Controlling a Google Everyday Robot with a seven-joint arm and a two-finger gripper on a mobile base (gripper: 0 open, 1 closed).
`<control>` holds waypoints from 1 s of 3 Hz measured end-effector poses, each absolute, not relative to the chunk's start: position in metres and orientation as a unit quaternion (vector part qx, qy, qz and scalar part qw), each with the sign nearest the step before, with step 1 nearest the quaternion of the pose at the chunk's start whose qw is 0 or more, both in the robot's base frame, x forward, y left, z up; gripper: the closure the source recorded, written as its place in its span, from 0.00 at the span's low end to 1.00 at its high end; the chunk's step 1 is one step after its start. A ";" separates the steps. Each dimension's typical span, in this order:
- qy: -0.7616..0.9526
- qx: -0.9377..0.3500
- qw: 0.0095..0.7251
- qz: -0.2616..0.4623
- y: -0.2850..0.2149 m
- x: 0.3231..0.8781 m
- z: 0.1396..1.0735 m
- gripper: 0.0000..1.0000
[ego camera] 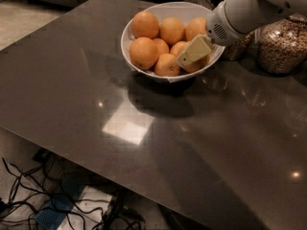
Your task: Pick orange from white bowl
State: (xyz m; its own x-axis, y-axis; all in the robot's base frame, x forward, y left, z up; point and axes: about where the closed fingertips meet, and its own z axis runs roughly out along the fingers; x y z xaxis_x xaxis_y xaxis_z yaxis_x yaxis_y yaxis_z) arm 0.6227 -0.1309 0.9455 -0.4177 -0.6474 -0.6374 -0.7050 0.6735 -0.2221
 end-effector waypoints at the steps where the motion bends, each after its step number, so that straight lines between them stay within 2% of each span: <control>1: 0.843 -0.401 0.356 0.045 -0.128 0.622 0.942 0.26; 3: 0.851 -0.401 0.336 0.052 -0.124 0.626 0.927 0.27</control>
Offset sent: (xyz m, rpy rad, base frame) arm 0.0040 0.0084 -0.0214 0.0094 0.0704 0.0052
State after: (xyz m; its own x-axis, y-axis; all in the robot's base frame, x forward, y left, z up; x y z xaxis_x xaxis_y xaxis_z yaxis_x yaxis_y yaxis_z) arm 0.6262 -0.1239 0.9271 -0.4533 -0.6467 -0.6134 -0.7169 0.6735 -0.1802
